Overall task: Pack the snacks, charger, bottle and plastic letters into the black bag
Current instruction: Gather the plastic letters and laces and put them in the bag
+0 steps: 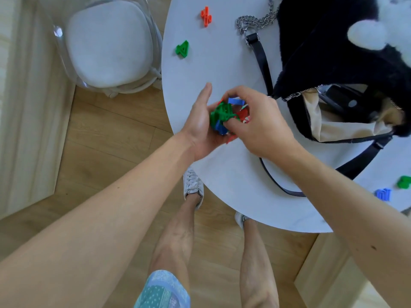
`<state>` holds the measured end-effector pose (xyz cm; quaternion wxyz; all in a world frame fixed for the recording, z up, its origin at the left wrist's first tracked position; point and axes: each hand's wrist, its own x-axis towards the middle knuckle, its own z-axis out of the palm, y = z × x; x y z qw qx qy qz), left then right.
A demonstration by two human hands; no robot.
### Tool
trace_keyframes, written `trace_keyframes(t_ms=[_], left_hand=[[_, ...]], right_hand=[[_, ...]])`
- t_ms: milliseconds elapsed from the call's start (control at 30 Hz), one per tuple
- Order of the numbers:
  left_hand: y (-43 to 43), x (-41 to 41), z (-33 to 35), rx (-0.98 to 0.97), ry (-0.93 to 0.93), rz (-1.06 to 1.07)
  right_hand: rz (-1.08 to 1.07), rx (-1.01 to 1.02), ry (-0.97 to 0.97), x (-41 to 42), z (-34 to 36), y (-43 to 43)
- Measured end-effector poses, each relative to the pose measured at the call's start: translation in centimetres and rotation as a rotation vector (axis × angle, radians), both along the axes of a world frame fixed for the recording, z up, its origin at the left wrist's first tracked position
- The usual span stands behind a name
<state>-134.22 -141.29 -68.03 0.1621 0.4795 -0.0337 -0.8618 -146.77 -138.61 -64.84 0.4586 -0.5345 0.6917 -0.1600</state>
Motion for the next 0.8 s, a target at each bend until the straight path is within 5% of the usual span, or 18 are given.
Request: trace_keyframes(t_ms=[133,433,533,800], left_hand=[[0.8,-2.0,1.7,0.123,0.125,0.083],[2.1,-4.8,5.6,0.199,0.17,0.04],[2.7,-5.8,7.0,0.191,0.249,0.014],[4.7,-10.3,8.9,0.015,0.089,-0.03]], right_hand=[[0.182,-0.033,0.223,0.4,3.0,1.0],[0.163,-0.191,0.619,-0.1,6.9,5.0],[0.135,-0.219,0.575,-1.5,7.9,6.7],[0.045,-0.285,0.211,-6.4,9.2,9.3]])
